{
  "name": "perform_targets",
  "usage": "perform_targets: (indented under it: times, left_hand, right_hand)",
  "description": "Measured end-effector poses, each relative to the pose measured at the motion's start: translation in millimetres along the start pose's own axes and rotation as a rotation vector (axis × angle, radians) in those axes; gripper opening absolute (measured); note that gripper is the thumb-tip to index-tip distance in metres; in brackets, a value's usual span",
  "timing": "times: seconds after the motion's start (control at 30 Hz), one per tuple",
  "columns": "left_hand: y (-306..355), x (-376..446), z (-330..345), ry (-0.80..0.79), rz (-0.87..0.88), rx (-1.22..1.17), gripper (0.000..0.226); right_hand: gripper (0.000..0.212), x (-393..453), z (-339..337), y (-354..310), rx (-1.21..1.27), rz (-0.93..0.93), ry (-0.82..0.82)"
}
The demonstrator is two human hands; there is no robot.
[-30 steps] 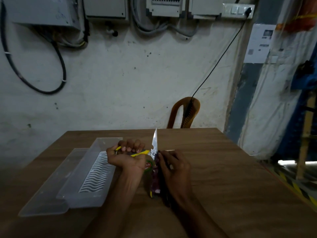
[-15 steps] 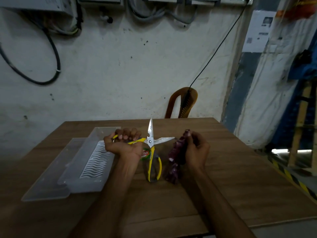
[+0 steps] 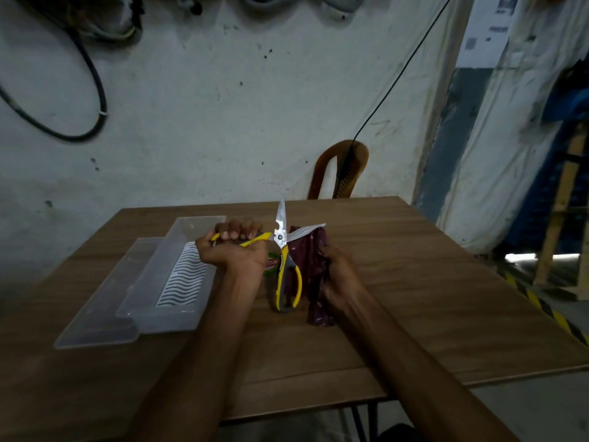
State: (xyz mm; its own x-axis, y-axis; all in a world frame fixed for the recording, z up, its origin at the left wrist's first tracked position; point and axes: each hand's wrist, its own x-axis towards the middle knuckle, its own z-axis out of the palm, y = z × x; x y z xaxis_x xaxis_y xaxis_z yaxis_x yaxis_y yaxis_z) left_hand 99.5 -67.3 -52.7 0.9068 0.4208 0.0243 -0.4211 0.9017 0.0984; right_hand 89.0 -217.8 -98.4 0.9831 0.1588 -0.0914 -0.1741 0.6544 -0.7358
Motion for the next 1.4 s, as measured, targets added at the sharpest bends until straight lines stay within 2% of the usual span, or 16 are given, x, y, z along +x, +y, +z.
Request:
perform_targets:
  times: [0.13,0.3,0.43,0.5,0.6,0.73,0.93,1.4]
  left_hand:
    - [-3,-1,-3,-0.028,-0.028,0.058,0.02]
    - [-12,-7,-3,-0.067,-0.075,0.108,0.021]
    - [-11,-4,-5,-0.065,-0.074,0.092,0.02]
    - [-12,-5,-4,-0.059,-0.074,0.093,0.02]
    - [-12,-6,-1,-0.06,-0.073,0.071,0.021]
    - [-19,-10,-2,-0.063,-0.084,0.062,0.021]
    - [-26,-13,-4,-0.051,-0.087,0.095,0.019]
    - [-25,-16,0,-0.006,-0.087,0.092,0.019]
  right_hand:
    - [0.019,-2,0,4,-0.06,-0.028,0.015]
    - [0.031,-9,3,-1,-0.124,-0.032,0.001]
    - [0.028,-15,3,-1,-0.227,-0.095,-0.084]
    - [0.035,-13,7,3,-0.231,-0.092,-0.087]
    - [0.067,-10,12,4,-0.171,-0.102,0.023]
    - [0.056,-9,12,-3,-0.117,-0.133,0.187]
    - [0.063,-9,15,-6,0.032,-0.118,0.336]
    - [0.061,-8,12,-16,0.03,-0.189,0.454]
